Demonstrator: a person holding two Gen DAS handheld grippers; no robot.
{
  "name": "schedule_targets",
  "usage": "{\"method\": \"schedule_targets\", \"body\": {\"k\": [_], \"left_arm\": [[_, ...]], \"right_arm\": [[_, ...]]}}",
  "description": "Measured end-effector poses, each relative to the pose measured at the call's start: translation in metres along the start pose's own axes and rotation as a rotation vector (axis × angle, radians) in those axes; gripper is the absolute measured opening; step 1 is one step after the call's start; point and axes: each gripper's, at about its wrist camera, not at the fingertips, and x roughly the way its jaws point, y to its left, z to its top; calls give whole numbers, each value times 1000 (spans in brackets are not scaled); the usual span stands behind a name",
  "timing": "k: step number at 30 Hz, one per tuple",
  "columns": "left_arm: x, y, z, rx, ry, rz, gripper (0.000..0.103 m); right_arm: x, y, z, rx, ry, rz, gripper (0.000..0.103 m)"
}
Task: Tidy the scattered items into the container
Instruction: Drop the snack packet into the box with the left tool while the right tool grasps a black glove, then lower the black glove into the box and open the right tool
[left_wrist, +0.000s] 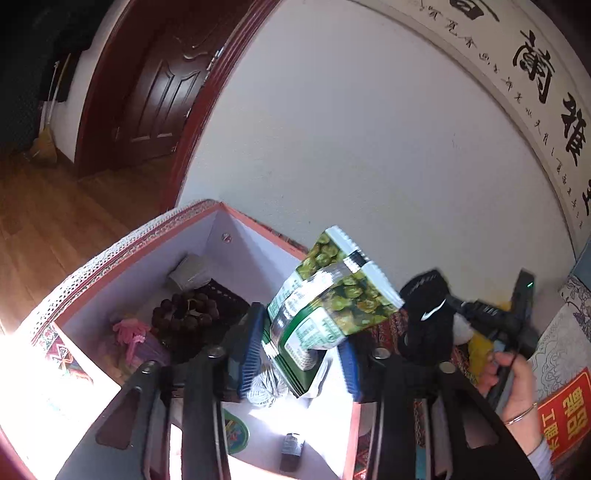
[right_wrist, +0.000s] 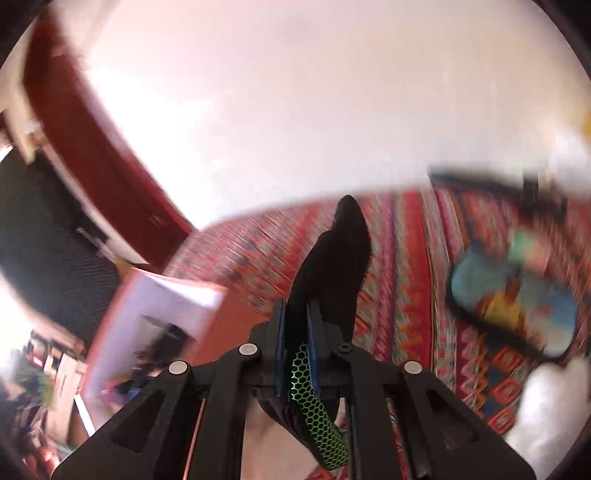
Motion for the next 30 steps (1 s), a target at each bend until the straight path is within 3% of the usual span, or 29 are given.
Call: {"method": "schedule_targets", "body": {"k": [1,2,4,8,14,16,17,18,19,20,24,30], "left_arm": [[4,-1,0,1,37,36,81],[5,-1,-2,2,55,77,93],[2,2,-2,0,56,144,94],[-13,20,4,-57,19,126,95],[-21,61,8,-169,-7,166,96],[-24,72,9,-202,-14,167,96],[-26,75,9,-208,-19,171,96],[-28,78,10,-210,-23,176,96],[-30,80,10,-212,-29,180,96],[-32,81,11,-215,-34,183,96],[-37,87,11,-223,-47,180,96],[-36,75,8,-196,-32,171,96]], "right_arm": [[-13,17,7,-33,-30,21,10],[-26,34,13,-67,-61,41,10],[-55,68,22,-132,-120,84,10],[-84,133,30,-253,-205,148,9],[-55,190,16,-284,-209,246,10],[-25,194,11,-252,-137,269,14],[1,197,6,-268,-40,229,35],[26,198,-2,-289,72,146,69],[47,194,-13,-292,144,38,74],[57,187,-22,-277,166,-26,70],[44,154,-37,-182,140,13,70],[-43,112,-60,-86,-31,59,73]]}}
